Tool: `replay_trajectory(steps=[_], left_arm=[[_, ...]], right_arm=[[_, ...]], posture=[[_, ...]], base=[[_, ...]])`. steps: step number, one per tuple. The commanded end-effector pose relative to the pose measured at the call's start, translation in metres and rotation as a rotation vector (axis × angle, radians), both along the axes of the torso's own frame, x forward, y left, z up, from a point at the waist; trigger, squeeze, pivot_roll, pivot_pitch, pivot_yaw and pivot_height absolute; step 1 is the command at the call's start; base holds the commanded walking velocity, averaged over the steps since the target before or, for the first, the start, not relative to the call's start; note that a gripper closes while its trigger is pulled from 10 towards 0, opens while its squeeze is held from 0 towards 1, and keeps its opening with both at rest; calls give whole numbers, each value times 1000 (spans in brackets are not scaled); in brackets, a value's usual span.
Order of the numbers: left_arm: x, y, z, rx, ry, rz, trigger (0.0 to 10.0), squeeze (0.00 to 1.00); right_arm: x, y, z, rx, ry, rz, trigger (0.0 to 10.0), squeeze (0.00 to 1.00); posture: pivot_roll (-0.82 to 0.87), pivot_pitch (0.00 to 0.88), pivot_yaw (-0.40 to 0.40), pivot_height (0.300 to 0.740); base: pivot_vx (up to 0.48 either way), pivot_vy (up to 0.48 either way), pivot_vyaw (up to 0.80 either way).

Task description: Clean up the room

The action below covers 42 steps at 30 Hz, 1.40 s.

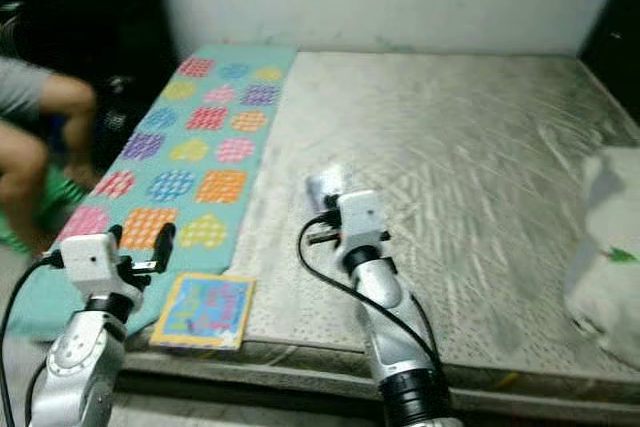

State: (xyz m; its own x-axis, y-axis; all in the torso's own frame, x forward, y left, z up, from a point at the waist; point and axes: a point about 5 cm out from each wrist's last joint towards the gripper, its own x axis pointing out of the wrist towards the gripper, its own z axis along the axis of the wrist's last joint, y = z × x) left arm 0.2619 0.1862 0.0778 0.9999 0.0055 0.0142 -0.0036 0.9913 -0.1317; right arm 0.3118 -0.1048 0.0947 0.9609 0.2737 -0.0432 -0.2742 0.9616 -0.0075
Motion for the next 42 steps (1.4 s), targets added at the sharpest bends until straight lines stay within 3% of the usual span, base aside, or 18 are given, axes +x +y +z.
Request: replay_trajectory(steps=[1,19,42], left_arm=[[0,-4,1,0,-4,-15,10000,0],[0,-3,-1,-34,9,19,10000,0],[1,-6,0,-31,-1,3,10000,0]], right_arm=[[2,-6,0,-1,8,-24,10000,0],[1,-7,-2,-9,13,-26,10000,0],[2,-7,-1,-24,6,-9,10000,0]], posture=[[-112,0,54,740],[-112,0,56,740],[-114,0,49,740]], base=[[311,0,-500],[69,0,-114],[0,363,-104]])
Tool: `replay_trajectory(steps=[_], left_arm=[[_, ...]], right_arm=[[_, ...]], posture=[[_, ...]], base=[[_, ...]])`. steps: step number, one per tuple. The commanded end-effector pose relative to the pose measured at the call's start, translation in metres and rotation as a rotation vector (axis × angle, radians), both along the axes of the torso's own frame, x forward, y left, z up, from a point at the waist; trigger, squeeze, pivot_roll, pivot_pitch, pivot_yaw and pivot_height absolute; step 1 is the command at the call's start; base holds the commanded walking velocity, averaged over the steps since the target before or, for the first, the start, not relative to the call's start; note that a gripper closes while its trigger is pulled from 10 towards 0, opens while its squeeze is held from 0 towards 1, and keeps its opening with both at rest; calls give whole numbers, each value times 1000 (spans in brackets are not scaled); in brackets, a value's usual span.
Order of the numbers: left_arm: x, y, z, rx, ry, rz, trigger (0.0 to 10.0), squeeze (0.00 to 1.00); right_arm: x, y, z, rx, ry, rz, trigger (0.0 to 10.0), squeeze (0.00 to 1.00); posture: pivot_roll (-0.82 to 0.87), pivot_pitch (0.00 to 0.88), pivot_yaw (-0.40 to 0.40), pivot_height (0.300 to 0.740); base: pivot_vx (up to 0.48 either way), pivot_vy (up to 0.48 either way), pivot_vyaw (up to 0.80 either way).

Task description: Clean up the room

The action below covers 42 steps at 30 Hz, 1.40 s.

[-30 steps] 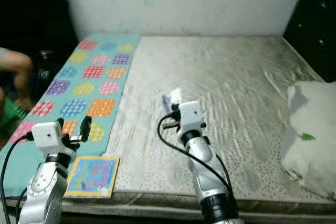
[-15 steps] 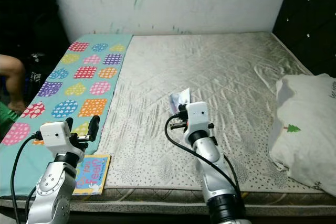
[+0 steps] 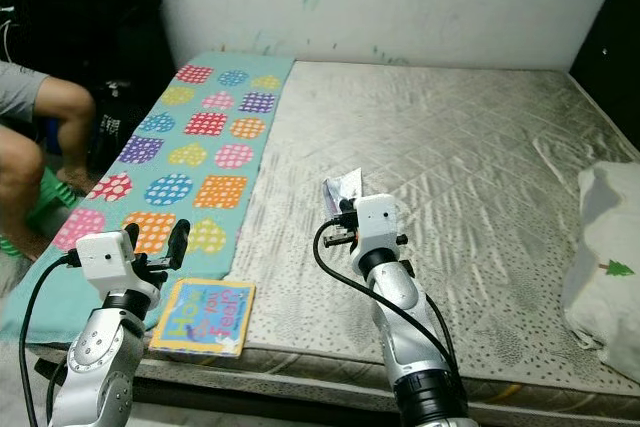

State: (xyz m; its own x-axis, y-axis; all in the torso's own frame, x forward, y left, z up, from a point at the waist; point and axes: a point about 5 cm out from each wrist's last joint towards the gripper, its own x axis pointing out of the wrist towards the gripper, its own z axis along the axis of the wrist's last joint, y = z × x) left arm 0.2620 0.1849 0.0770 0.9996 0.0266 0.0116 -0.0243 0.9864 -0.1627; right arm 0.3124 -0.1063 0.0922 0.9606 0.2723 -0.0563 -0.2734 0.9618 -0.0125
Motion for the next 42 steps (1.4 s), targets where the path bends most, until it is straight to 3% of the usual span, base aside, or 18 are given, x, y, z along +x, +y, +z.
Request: replay_trajectory(steps=[1,22,34,42], left_arm=[[1,-4,1,1,-4,-17,10000,0],[2,-6,0,-3,-6,-15,10000,0],[1,-6,0,-12,-8,-11,10000,0],[1,-7,0,-13,-9,-14,10000,0]], right_arm=[[2,-6,1,-15,-6,-8,10000,0],[1,-5,0,-20,-2,3,10000,0],[1,-4,-1,-24,5,14,10000,0],[0,-4,-2,-26,6,14,10000,0]], posture=[[-114,0,49,740],[-118,0,47,740],[-119,0,45,740],[-123,0,46,740]], base=[[0,420,0],[0,423,0],[0,26,0],[0,463,0]])
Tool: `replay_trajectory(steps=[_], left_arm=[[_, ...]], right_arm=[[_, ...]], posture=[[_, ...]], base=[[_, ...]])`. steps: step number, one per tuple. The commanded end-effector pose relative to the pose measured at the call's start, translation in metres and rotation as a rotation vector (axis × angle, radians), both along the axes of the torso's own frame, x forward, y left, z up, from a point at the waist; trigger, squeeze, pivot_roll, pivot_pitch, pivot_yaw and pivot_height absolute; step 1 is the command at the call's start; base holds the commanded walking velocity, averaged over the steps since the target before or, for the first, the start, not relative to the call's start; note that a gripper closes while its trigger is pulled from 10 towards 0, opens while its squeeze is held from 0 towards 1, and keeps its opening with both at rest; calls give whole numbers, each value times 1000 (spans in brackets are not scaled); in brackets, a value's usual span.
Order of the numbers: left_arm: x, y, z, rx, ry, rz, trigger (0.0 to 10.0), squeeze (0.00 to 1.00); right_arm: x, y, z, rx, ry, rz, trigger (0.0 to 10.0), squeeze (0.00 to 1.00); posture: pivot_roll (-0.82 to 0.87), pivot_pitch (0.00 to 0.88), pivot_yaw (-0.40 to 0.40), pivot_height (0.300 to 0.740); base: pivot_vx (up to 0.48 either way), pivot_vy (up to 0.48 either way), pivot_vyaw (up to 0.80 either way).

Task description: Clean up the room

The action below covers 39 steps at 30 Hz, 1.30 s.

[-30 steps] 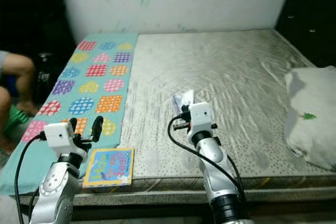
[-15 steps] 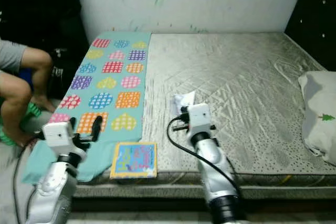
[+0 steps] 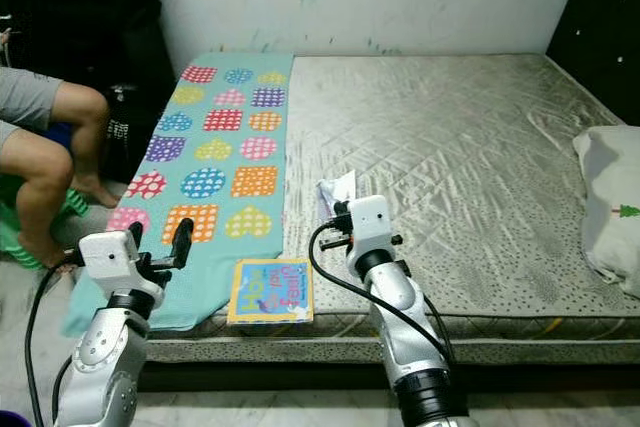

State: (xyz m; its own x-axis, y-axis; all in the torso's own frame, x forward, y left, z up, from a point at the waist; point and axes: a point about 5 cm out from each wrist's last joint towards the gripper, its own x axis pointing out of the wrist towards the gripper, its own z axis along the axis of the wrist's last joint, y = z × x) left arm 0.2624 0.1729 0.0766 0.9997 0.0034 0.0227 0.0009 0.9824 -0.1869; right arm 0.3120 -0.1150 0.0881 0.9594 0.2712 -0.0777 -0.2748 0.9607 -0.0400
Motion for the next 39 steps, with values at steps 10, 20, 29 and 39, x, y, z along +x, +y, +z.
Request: replay_trajectory(steps=[10,20,29,39], left_arm=[[0,4,0,12,4,5,10000,0],[1,4,-1,13,11,11,10000,0],[2,4,0,23,4,16,10000,0],[2,6,-1,17,8,21,10000,0]], right_arm=[[0,3,1,1,-5,13,10000,0],[0,3,2,-16,-10,23,10000,0],[0,6,3,-36,-24,54,10000,0],[-2,7,1,-30,-19,53,10000,0]], posture=[[-127,0,46,740],[-129,0,47,740],[-128,0,44,740],[-127,0,47,740]], base=[[0,480,0],[0,479,0],[0,0,178],[0,0,800]])
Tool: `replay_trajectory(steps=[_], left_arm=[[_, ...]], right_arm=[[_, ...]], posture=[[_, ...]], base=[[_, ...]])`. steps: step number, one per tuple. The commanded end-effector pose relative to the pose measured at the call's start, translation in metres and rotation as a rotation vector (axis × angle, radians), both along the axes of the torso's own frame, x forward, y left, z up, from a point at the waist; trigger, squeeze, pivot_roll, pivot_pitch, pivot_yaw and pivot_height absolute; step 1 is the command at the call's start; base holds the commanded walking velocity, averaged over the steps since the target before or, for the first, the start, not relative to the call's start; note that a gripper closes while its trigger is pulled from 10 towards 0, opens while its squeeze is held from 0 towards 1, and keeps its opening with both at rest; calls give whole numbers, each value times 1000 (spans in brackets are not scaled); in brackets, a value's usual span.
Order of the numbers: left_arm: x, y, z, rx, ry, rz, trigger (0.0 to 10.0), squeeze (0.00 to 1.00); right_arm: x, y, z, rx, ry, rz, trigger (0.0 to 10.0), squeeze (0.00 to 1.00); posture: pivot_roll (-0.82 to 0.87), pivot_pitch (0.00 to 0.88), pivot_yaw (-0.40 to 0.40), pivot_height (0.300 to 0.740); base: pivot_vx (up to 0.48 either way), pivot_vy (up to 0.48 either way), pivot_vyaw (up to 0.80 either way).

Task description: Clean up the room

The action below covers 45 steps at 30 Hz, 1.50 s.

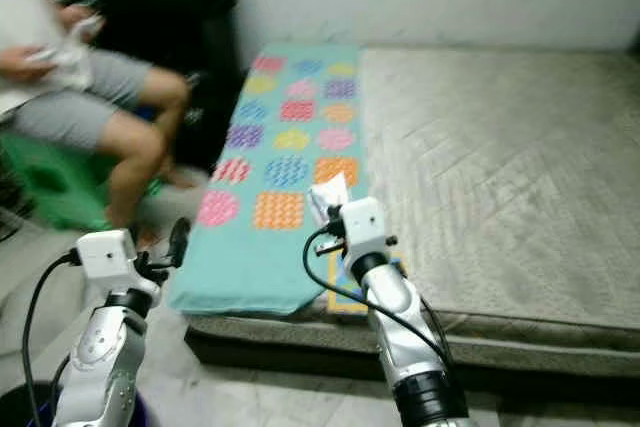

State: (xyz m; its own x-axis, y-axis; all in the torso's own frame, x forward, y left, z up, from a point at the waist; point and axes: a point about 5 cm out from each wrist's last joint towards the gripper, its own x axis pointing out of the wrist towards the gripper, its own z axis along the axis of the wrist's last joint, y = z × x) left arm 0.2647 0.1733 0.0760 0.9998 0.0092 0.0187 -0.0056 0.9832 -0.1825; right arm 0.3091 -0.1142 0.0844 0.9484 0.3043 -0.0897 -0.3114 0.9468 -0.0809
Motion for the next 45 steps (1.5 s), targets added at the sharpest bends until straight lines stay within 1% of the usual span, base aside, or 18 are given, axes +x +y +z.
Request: replay_trajectory(steps=[1,3,22,28,30,45], left_arm=[[-1,5,0,11,5,14,10000,0],[-1,5,0,10,5,12,10000,0],[-1,4,0,7,8,9,10000,0],[-2,3,0,16,2,5,10000,0],[-2,3,0,17,1,3,10000,0],[-2,0,1,10,-6,-32,10000,0]], right_arm=[[1,6,4,14,-18,15,10000,0],[1,6,4,15,-17,17,10000,0],[0,6,2,19,-6,12,10000,0],[-2,8,2,4,-12,31,10000,0],[-2,9,2,4,-14,33,10000,0],[-2,8,1,5,-13,31,10000,0]], posture=[[-127,0,47,740],[-127,0,47,740],[-129,0,49,740],[-128,0,48,740],[-127,0,48,740],[-127,0,50,740]], base=[[0,0,800],[0,326,547],[0,461,0],[0,0,0],[0,0,544],[0,0,800]])
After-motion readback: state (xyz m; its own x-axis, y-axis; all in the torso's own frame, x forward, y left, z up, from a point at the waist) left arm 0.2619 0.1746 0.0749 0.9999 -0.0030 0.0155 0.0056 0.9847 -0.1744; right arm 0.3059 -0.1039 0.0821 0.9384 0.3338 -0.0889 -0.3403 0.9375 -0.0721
